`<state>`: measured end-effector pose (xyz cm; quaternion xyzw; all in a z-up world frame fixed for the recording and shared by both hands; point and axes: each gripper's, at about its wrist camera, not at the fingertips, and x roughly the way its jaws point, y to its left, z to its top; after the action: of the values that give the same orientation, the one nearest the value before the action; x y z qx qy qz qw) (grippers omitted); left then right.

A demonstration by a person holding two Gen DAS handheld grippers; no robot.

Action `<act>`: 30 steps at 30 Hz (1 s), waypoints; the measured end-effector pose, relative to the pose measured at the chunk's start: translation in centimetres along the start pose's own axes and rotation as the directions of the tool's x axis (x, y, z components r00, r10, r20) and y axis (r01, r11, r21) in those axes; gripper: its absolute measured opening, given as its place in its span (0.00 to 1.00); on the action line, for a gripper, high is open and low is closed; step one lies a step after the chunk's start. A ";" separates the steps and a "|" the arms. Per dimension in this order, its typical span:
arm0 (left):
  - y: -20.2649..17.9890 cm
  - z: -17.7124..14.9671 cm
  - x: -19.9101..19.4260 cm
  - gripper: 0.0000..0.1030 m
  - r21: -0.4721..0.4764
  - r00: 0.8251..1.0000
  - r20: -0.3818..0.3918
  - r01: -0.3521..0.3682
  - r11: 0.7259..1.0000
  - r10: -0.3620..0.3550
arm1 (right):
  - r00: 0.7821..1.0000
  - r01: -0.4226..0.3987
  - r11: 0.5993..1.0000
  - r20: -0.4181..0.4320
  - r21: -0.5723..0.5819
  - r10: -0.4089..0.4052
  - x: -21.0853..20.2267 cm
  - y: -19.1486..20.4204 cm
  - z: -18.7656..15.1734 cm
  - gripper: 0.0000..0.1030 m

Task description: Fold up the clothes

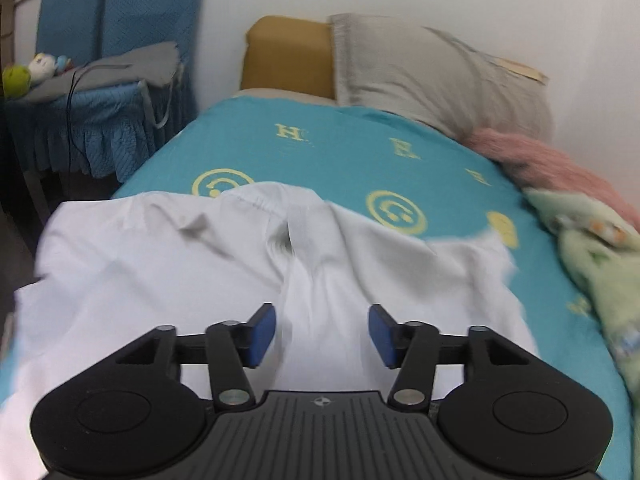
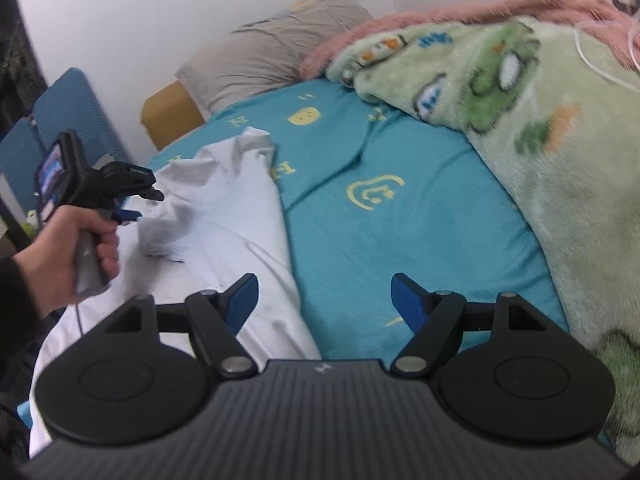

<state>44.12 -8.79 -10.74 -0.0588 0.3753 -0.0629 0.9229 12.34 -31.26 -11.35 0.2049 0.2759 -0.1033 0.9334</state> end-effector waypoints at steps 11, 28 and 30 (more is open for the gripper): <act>2.1 -14.4 -27.3 0.81 0.195 0.992 0.108 0.046 0.980 -0.068 | 0.991 -0.132 0.989 -0.035 -0.063 0.130 -3.6 1.3 0.1 0.73; 5.8 -20.5 -29.0 0.82 0.059 0.979 -0.031 0.203 0.977 -0.202 | 0.932 0.063 0.966 -0.360 0.252 0.033 -10.4 -8.3 -1.4 0.74; 6.2 -20.4 -28.9 0.82 0.036 0.976 -0.034 0.217 0.976 -0.216 | 0.913 0.088 0.972 -0.408 0.220 0.009 -9.3 -8.6 -2.0 0.73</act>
<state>9.74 0.71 -6.40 -0.0800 0.3790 -0.1713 0.9059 1.08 -37.34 -10.55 0.3245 0.4539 -0.1091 0.8226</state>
